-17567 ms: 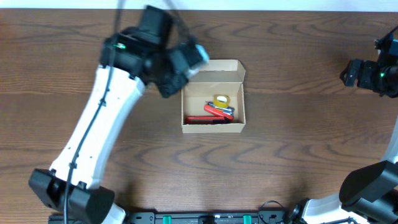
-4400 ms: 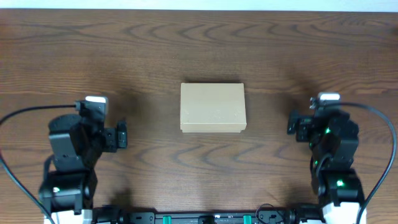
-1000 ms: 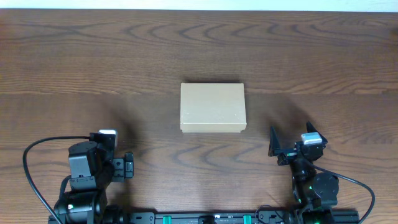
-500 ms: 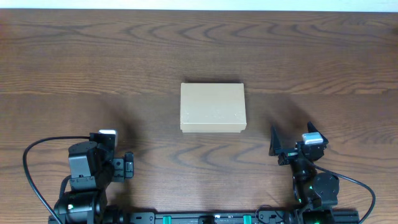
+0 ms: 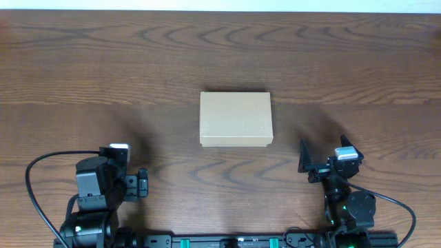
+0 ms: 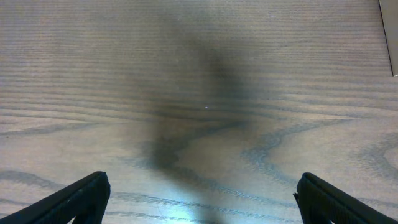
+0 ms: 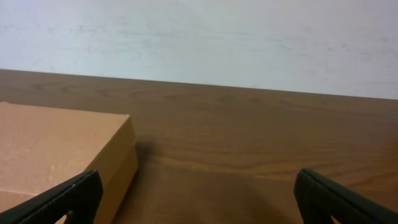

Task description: Pack container

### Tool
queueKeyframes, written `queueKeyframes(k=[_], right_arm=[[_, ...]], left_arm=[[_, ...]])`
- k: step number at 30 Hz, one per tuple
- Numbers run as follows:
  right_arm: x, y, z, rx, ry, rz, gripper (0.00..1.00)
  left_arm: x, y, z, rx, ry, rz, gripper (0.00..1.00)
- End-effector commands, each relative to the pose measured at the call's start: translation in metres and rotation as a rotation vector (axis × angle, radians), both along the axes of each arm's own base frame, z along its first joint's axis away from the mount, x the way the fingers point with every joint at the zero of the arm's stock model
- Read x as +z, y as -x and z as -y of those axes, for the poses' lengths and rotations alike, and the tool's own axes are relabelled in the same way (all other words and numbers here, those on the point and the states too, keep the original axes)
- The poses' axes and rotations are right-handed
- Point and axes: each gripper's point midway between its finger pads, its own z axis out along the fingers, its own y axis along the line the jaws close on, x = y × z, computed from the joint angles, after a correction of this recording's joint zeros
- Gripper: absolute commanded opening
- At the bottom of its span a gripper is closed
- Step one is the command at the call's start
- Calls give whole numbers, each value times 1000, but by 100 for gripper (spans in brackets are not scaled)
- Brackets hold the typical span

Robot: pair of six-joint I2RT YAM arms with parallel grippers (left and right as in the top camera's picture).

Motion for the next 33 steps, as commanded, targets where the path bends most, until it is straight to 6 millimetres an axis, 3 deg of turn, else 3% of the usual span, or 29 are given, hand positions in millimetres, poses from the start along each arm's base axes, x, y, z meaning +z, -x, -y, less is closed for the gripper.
queueKeyframes(k=[1,7,16,21,26,33], right_arm=[[-1,0,1,-3,-11,-3,99],[-1,0,1,-2,-11,-3,99],[-1,0,1,-2,-10,-3,99],[-1,0,1,-2,-10,-3,99],[-1,0,1,-3,-10,-3,99],[-1,0,1,-2,-11,-3,99]], left_arm=[[-2,1,-2,16,-1,-3,95],[11,-2,-2,11,-5,72,95],[120,-34,-7,22,-60,650,95],[158,-36,-8,28,-77,928,95],[158,-39,-8,31,-82,1040,95],[120,-48,-9,30,-80,1007,95]])
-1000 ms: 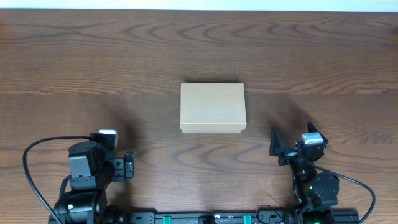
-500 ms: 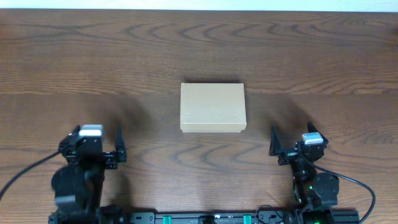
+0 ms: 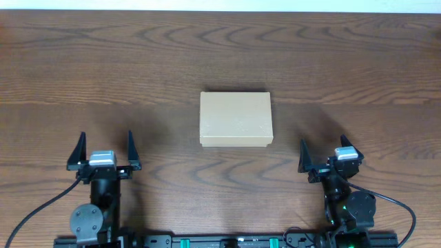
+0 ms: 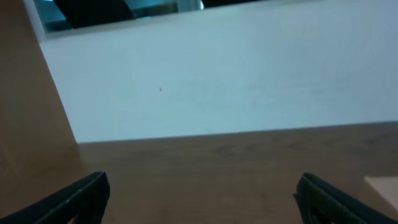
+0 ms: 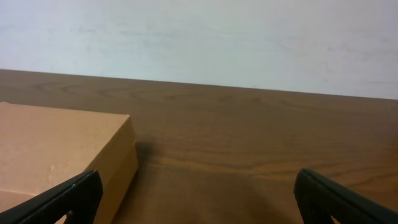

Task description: Pack container

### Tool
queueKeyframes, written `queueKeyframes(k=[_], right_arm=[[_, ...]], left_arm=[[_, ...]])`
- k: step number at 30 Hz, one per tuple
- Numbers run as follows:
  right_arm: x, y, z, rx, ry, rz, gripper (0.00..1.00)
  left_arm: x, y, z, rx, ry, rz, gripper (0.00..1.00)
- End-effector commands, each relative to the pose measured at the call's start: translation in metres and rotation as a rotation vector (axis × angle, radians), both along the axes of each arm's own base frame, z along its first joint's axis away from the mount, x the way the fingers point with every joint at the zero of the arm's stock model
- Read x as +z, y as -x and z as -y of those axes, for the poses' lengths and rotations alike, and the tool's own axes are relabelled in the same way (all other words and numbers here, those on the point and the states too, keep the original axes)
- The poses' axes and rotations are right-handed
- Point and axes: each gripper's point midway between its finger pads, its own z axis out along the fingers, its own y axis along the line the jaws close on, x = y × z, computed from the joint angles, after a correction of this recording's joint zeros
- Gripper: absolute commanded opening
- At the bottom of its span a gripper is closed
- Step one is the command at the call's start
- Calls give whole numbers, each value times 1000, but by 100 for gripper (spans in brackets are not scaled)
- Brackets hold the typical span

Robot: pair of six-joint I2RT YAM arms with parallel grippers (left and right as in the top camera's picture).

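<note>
A closed tan cardboard box [image 3: 236, 119] lies flat at the middle of the wooden table [image 3: 138, 62]. My left gripper [image 3: 103, 149] stands open at the front left, well apart from the box, its fingers [image 4: 74, 199] spread wide with nothing between them. My right gripper [image 3: 322, 153] is open at the front right, a short way from the box's right side. In the right wrist view the box [image 5: 56, 155] fills the lower left, beside one of the fingertips [image 5: 68, 199]. A pale sliver of the box [image 4: 382, 183] shows at the right edge of the left wrist view.
A white wall [image 5: 199, 37] rises behind the table's far edge. The left wrist view also shows a wooden panel [image 4: 25, 93] at the left and a window strip [image 4: 112, 9] at the top.
My left arm has turned and straightened: its gripper was folded, pointing down at the tabletop, and now points level across the table towards the wall. The right arm and the box have not moved.
</note>
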Motion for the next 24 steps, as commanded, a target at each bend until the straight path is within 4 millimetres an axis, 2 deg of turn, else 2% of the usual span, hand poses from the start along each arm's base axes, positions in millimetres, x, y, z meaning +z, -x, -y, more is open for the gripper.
queueKeyframes(k=[1,10,13,24], right_arm=[[-1,0,1,-3,-11,-2,99],[-1,0,1,-2,-11,-2,99],[-1,0,1,-3,-11,-2,99],[-1,0,1,-3,-11,-3,99]], left_arm=[[-16,-3,-4,19,11,-9,95],[-66,-8,-3,16,24,-147,95],[-91,-6,0,5,72,-248,95],[-90,-6,4,-10,149,-239,95]])
